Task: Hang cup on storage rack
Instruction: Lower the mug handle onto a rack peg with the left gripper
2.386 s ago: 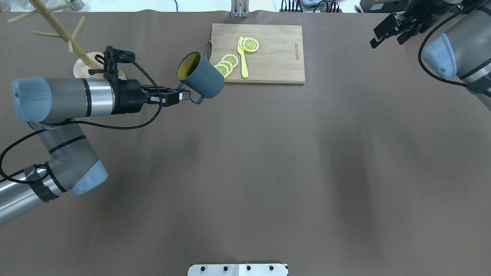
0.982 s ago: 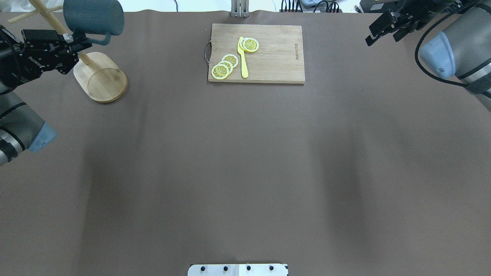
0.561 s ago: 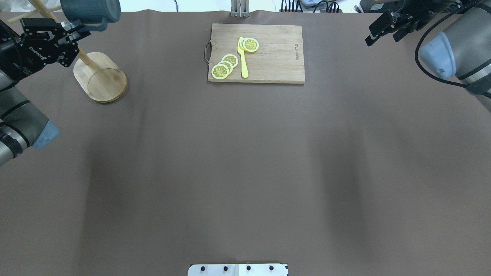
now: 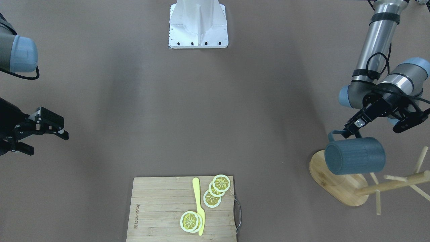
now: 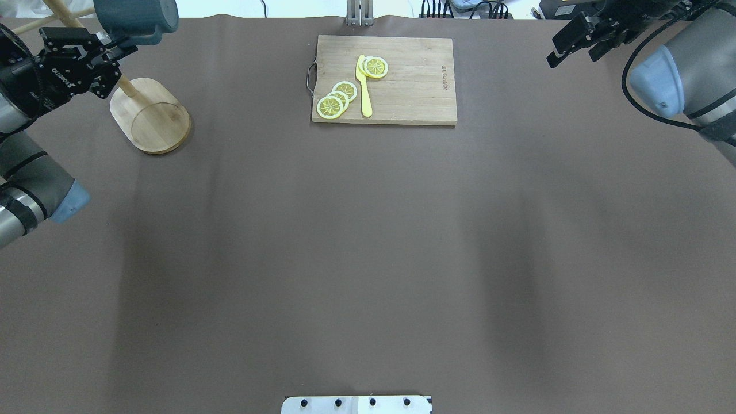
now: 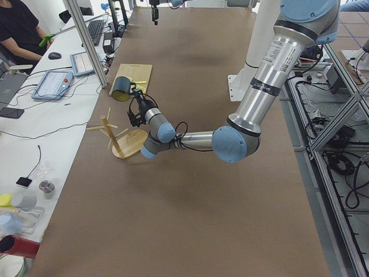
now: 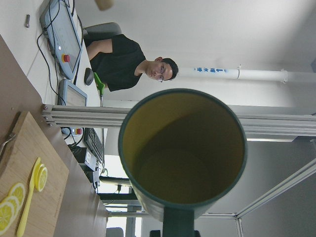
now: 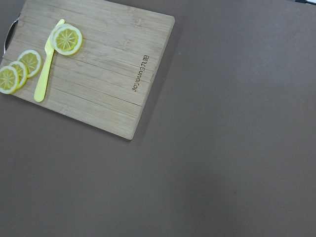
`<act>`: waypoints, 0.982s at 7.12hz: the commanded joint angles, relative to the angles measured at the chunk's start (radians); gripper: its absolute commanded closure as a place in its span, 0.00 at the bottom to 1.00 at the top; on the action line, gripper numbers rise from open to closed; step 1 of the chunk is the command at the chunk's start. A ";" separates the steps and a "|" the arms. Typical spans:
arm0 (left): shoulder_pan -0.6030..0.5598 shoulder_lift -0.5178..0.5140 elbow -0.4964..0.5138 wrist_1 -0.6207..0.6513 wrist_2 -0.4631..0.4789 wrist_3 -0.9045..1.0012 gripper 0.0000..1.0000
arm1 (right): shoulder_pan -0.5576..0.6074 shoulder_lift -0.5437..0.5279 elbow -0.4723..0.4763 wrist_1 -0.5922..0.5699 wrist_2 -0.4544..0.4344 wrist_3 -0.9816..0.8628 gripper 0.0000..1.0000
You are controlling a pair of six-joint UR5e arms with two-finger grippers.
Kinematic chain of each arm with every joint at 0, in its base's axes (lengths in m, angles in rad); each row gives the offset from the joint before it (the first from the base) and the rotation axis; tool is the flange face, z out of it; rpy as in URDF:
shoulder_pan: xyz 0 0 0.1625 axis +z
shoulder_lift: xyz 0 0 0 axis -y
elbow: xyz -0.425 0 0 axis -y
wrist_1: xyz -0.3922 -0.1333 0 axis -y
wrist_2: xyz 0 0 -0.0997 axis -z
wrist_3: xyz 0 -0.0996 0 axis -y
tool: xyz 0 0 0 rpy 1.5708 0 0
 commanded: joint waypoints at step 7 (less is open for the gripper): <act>-0.036 -0.018 0.072 -0.006 -0.008 0.002 1.00 | -0.009 0.001 0.006 -0.006 -0.016 0.000 0.00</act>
